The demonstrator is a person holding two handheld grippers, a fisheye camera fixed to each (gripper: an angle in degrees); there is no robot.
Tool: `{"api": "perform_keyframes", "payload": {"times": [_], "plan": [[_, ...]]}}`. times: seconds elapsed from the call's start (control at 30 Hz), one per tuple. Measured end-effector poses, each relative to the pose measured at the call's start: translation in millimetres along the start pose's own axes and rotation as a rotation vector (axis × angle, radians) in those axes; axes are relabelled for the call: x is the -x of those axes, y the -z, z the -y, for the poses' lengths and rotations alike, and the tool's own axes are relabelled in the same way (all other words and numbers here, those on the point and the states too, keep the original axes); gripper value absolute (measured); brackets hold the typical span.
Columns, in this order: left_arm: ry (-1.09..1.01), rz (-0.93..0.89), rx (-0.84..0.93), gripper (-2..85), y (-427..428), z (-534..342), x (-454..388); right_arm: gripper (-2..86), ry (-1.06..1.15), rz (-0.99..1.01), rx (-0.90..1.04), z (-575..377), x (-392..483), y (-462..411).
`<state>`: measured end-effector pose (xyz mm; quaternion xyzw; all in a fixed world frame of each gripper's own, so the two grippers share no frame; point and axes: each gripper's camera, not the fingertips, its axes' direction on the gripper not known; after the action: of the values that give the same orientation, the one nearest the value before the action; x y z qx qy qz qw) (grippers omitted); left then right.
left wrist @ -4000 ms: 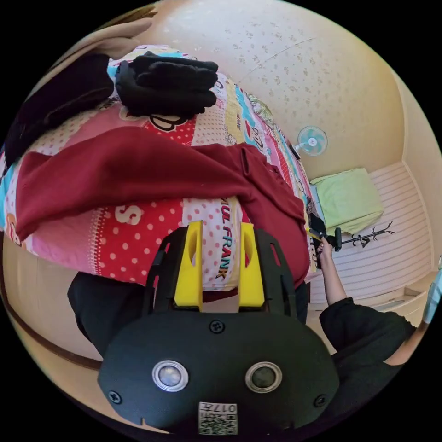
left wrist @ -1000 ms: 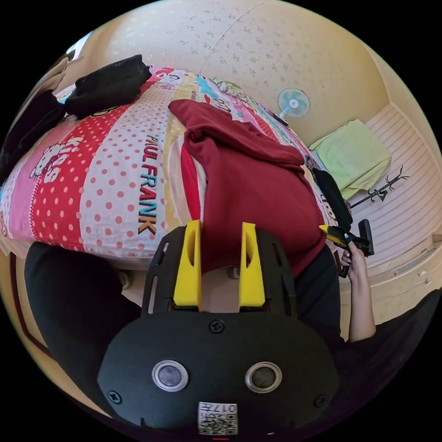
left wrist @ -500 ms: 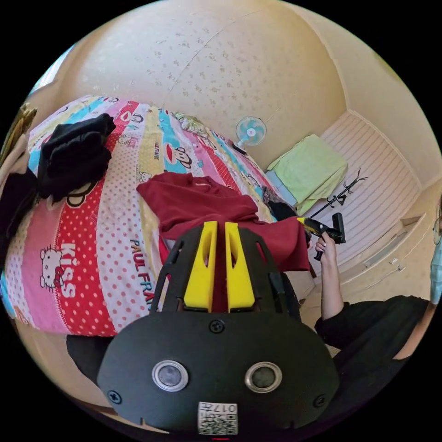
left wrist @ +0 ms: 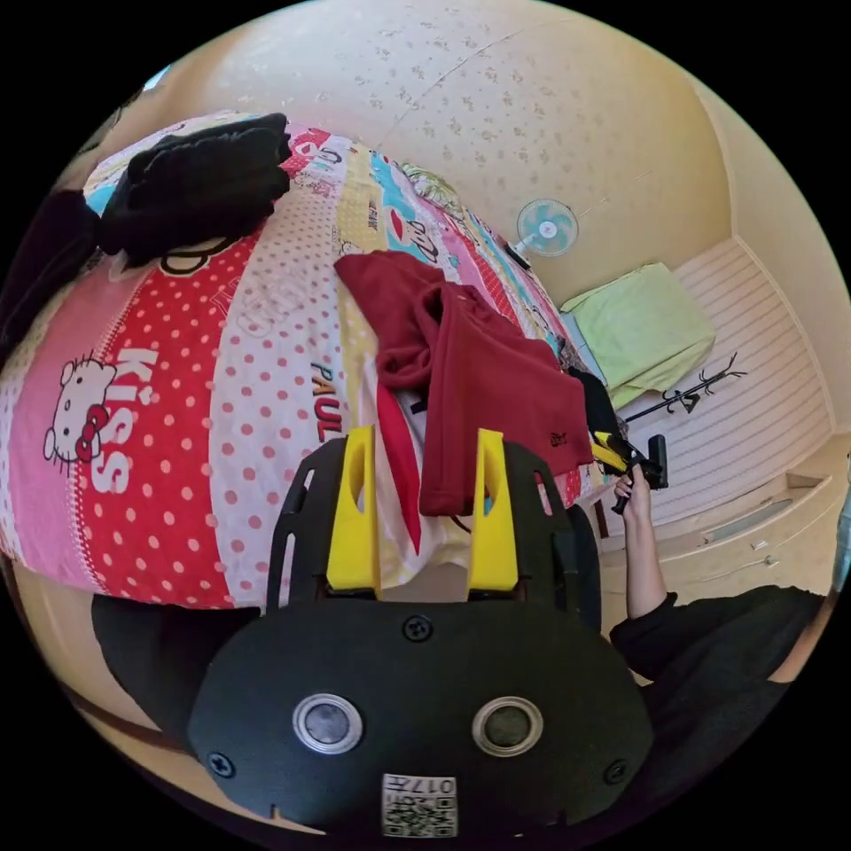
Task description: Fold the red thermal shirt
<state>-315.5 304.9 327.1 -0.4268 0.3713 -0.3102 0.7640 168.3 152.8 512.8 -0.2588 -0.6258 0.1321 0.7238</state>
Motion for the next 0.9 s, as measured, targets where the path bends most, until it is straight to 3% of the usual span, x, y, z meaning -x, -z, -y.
{"api": "perform_keyframes", "payload": {"times": [0.1, 0.2, 0.43, 0.57, 0.63, 0.77, 0.83, 0.9], "plan": [[0.033, -0.064, -0.014, 16.0, -10, -20, 2, 15.5, -0.018, 0.056, -0.085, -27, -9, -4], [0.067, -0.029, -0.059, 9.8, -7, -39, -2, 11.6, -0.054, 0.02, -0.116, -52, -10, -5], [0.112, -0.209, -0.134, 6.4, 35, -59, -1, 7.6, -0.007, 0.045, -0.193, -67, -5, 13], [0.065, -0.275, -0.145, 6.1, 64, -62, -22, 5.2, -0.019, 0.153, -0.018, -62, -15, -2], [-0.006, -0.292, -0.15, 6.0, 82, -64, -36, 4.2, -0.004, 0.204, -0.046, -77, -8, 12], [-0.185, -0.251, -0.236, 5.8, 147, -80, -61, 2.9, 0.258, 0.327, -0.067, -128, 38, 62], [-0.27, -0.302, -0.311, 5.6, 180, -93, -68, 2.5, 0.42, 0.458, 0.004, -151, 58, 78], [-0.314, -0.388, -0.37, 5.5, 209, -105, -70, 2.0, 0.527, 0.608, -0.044, -181, 69, 101]]}}
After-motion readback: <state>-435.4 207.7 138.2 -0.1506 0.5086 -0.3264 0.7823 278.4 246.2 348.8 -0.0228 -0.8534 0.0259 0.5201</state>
